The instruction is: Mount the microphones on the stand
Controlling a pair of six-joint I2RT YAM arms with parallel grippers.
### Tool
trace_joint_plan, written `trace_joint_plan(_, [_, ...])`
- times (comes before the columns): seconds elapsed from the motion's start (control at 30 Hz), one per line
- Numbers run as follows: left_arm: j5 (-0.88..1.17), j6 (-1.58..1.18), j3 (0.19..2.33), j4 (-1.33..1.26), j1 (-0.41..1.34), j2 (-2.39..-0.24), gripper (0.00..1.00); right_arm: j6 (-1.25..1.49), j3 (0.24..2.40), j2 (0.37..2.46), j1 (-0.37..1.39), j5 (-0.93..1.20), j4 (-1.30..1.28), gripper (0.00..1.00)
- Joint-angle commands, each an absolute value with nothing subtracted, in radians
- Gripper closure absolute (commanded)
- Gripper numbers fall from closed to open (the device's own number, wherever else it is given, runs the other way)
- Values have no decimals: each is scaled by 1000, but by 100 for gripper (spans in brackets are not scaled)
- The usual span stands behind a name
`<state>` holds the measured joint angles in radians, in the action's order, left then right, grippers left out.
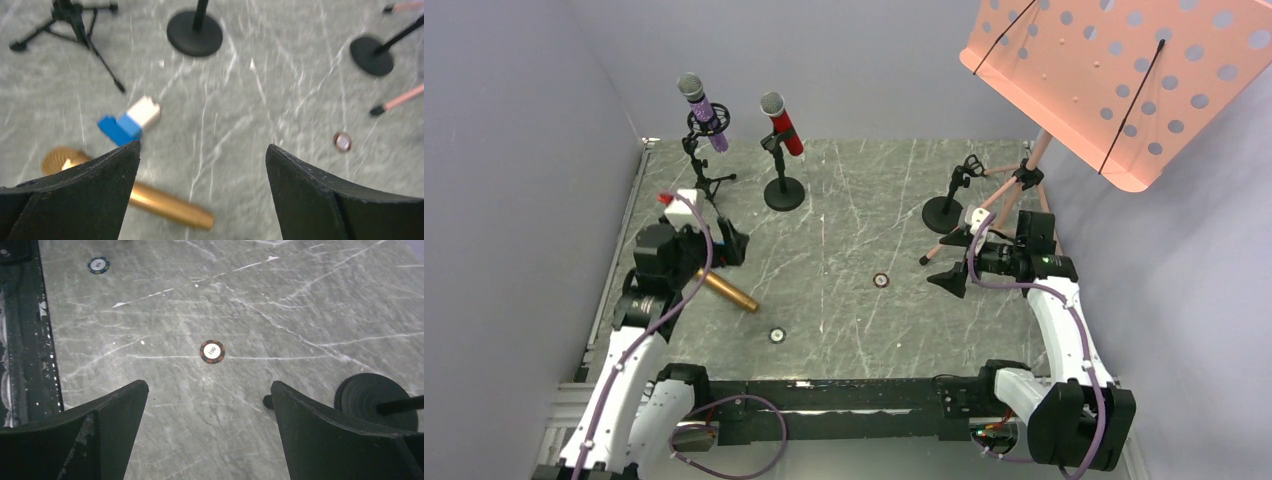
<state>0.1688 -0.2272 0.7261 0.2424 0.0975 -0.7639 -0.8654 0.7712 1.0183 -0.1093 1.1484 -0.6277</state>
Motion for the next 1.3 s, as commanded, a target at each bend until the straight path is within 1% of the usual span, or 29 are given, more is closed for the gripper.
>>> trace_joint_plan(0.0, [213, -140, 630, 327, 98, -650, 1, -930, 775, 1005, -157, 1167, -627, 0])
trace_joint_plan(0.1, [148, -96, 646, 356, 98, -615, 1, -1062, 840, 1013, -167, 1135, -759, 0])
trace_joint_plan(0.2, [125, -89, 652, 369, 98, -593, 1, -1092, 941, 1016, -172, 1032, -827, 0])
trace_joint_plan(0.33, [134, -95, 650, 365, 98, -550, 1, -992, 1085, 1032, -179, 1003, -869, 0])
trace_joint_plan(0.47, [164, -107, 640, 355, 98, -517, 1, -765, 1162, 1056, -167, 1018, -767, 0])
trace_joint_plan(0.53, [166, -110, 642, 356, 98, -513, 1, -689, 1193, 1078, -53, 887, -722, 0])
trace_joint_plan(0.6, [163, -113, 647, 363, 98, -516, 1, -644, 1243, 1125, 68, 683, -729, 0])
trace_joint_plan(0.77, [153, -114, 647, 366, 100, -509, 1, -480, 1377, 1261, 154, 497, -724, 0])
trace_joint_plan(0.87, [149, -114, 643, 363, 100, -511, 0, -387, 1365, 1280, 211, 360, -630, 0])
trace_joint_plan(0.97, [149, -114, 647, 367, 98, -524, 1, -220, 1328, 1307, 292, 101, -498, 0])
trace_joint_plan(1.03, [151, -114, 648, 371, 99, -532, 1, -209, 1296, 1327, 353, -71, -431, 0])
trace_joint_plan(1.1, [146, -114, 649, 372, 99, -535, 1, -241, 1279, 1351, 368, -181, -385, 0])
trace_joint_plan(1.17, [139, -112, 647, 374, 99, -535, 1, -276, 1310, 1395, 364, -280, -394, 1])
trace_joint_plan(1.27, [135, -111, 647, 371, 99, -536, 1, -308, 1409, 1477, 319, -310, -482, 3])
